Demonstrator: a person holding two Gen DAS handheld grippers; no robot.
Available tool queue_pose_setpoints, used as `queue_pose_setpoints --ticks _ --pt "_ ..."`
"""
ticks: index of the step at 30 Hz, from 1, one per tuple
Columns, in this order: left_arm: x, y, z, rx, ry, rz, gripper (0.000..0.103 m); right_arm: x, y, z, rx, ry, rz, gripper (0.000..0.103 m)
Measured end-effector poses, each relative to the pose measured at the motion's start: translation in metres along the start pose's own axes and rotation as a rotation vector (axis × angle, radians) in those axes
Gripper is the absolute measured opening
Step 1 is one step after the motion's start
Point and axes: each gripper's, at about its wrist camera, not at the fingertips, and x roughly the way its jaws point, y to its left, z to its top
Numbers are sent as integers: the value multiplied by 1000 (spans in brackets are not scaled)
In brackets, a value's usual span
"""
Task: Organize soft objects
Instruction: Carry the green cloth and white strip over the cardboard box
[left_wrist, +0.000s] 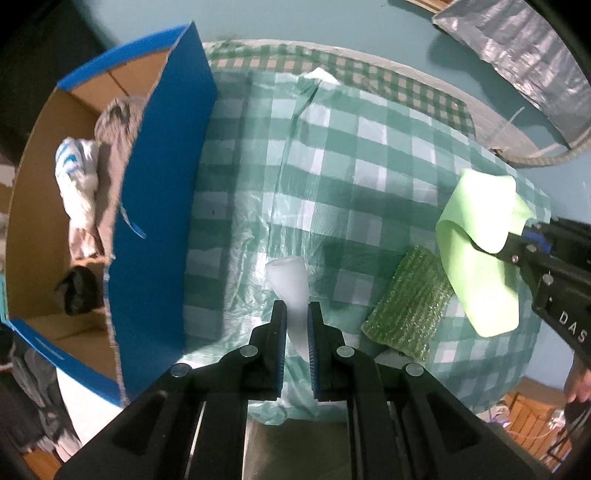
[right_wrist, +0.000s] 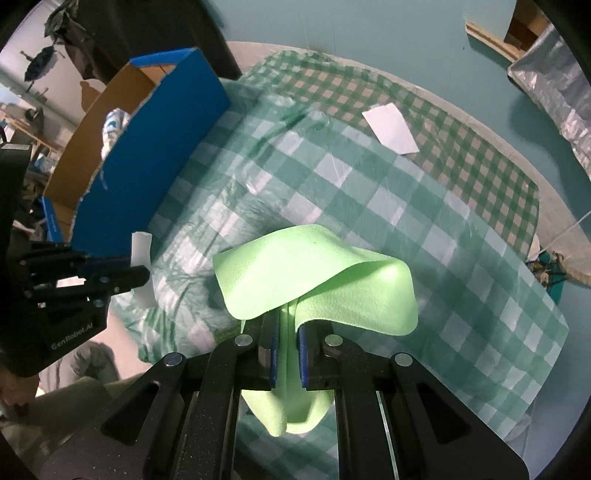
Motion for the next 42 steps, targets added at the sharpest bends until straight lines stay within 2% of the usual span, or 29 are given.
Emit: queue_pose_setpoints --ticks 11,21,42 --pt "-42 18 1 91 -60 9 11 -30 20 9 -16 -36 -7 8" --pt "-72 36 3 132 -109 8 11 -47 45 25 -34 -61 -15 8" --pt "-107 102 13 89 -155 -2 11 -61 113 84 -122 -115 10 8"
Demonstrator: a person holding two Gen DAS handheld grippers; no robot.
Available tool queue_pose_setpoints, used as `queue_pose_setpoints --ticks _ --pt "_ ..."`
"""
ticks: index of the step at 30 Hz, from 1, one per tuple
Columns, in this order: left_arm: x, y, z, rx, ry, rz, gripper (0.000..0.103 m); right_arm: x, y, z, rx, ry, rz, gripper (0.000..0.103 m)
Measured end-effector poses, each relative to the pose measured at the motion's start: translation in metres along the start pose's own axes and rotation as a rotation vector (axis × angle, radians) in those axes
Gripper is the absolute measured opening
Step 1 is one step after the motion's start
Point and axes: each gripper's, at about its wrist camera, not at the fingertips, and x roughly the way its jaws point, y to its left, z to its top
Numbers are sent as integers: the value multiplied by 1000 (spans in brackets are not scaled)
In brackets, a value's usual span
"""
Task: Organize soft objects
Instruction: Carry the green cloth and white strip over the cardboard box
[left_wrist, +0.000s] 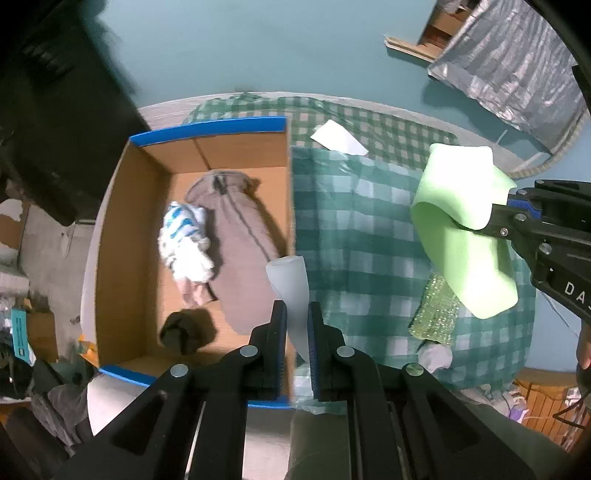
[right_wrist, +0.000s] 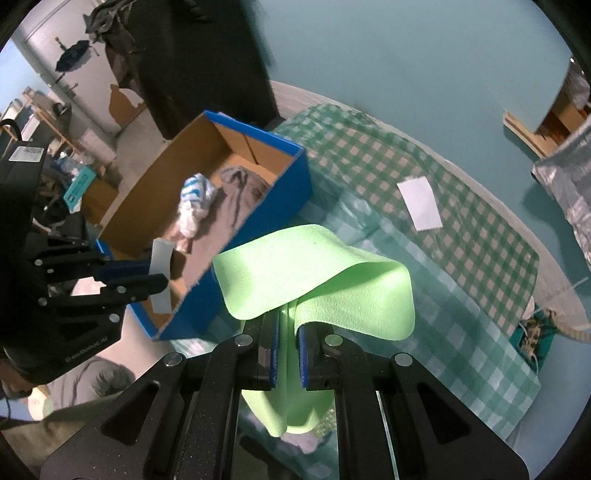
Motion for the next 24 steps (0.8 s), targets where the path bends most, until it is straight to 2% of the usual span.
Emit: queue_pose_setpoints --ticks 11,24 --pt "-9 47 5 -81 -20 7 11 13 37 37 -74 -1 31 8" --pt "-9 98 1 -167 -23 26 11 46 82 74 -164 31 63 8"
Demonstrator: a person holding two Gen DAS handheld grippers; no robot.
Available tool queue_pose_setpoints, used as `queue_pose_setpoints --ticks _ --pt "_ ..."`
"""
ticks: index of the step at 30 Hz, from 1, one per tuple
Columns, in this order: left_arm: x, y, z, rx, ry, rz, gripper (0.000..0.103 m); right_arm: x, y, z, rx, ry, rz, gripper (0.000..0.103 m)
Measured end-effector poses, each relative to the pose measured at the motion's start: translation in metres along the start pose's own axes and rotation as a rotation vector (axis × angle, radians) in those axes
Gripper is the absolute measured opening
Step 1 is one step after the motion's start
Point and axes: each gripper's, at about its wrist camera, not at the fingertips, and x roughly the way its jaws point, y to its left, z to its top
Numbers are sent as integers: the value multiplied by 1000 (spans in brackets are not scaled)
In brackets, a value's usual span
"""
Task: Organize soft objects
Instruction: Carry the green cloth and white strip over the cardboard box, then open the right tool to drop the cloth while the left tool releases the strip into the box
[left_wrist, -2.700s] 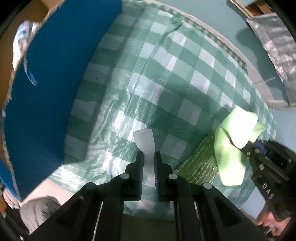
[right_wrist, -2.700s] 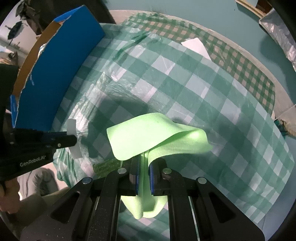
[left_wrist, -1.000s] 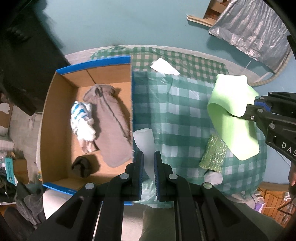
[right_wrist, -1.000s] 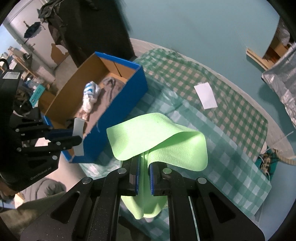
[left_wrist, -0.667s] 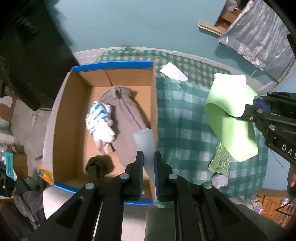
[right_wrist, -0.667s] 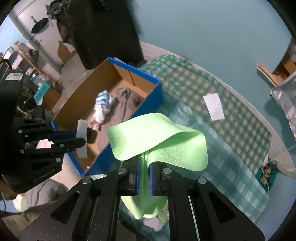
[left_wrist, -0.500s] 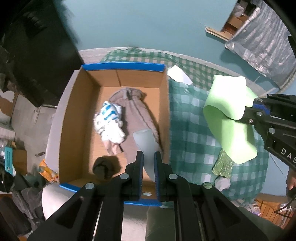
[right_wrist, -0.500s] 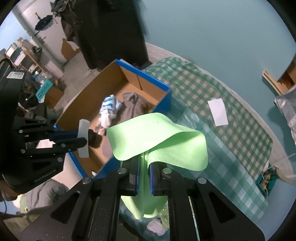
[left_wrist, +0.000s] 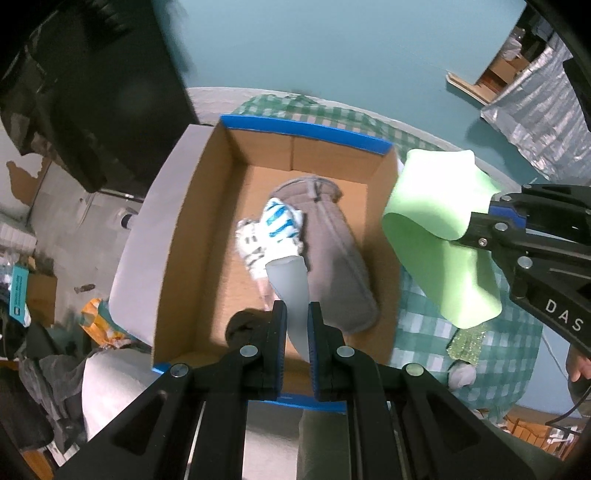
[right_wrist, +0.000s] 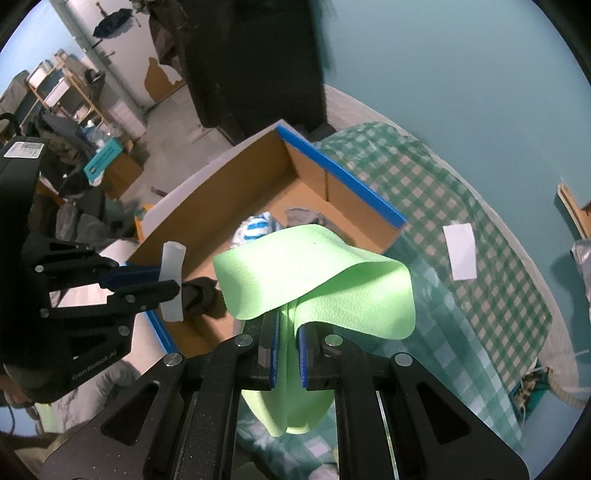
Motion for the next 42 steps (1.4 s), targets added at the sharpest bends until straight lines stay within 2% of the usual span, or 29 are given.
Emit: queue_pose_setpoints --ticks 18,23,26,28,29,31,33,36,39,42 --pt "41 53 -3 -38 67 75 11 63 26 25 21 102 48 8" --pt "51 59 -5 -33 80 100 17 75 27 28 48 117 52 8" --pt "56 63 -6 -37 94 116 22 80 29 30 61 124 43 21" --pt "58 63 -6 -34 99 136 34 79 32 31 66 117 32 52" --pt "58 64 -6 -35 102 138 36 78 34 31 66 108 26 55" --pt "56 65 -6 -44 98 122 39 75 35 30 57 90 5 57" --pt "52 64 -5 -38 86 132 43 72 35 29 58 88 -5 58" --pt "46 62 -5 -28 79 136 45 67 31 27 77 81 -4 58" --pt "41 61 -6 -22 67 139 54 59 27 25 93 69 -7 58" --pt "34 59 -7 -20 50 135 54 52 26 22 100 59 -10 59"
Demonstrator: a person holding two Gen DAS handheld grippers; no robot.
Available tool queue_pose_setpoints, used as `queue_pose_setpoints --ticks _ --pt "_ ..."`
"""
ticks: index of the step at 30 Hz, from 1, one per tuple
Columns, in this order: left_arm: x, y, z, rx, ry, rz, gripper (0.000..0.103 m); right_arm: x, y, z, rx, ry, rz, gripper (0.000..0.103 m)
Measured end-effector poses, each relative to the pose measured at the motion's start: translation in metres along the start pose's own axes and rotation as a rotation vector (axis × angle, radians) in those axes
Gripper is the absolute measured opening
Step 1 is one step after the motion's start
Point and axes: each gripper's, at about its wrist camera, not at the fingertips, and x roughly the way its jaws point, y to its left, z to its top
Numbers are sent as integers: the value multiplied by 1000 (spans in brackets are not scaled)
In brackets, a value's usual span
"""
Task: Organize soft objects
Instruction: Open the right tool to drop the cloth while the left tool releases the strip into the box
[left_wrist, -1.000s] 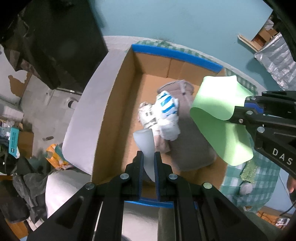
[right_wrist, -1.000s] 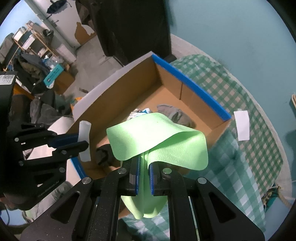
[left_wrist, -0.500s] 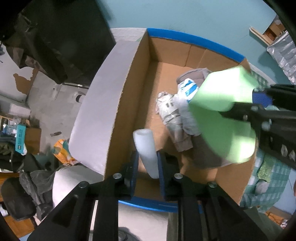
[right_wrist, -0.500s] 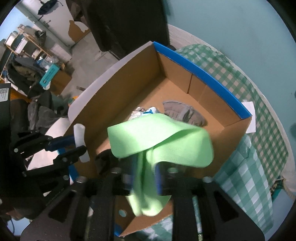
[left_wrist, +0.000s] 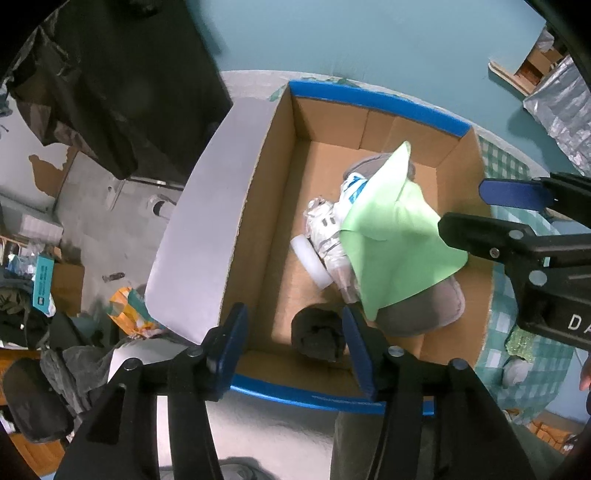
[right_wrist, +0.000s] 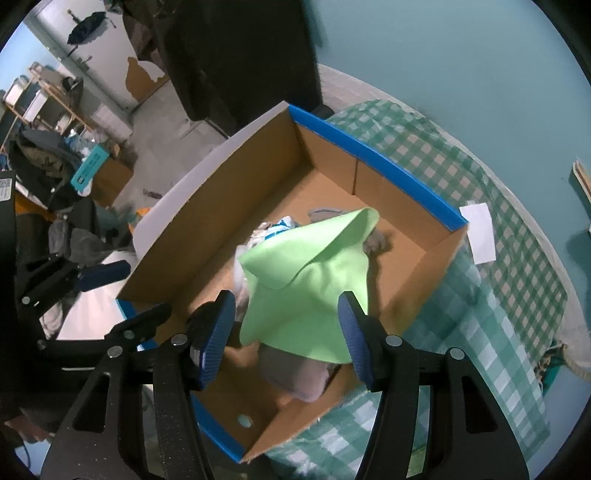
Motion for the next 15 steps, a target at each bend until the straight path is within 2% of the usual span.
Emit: queue_pose_setpoints --ticks 15 --pt "-28 -27 -8 29 -37 -45 54 -41 -22 -30 55 -44 -21 60"
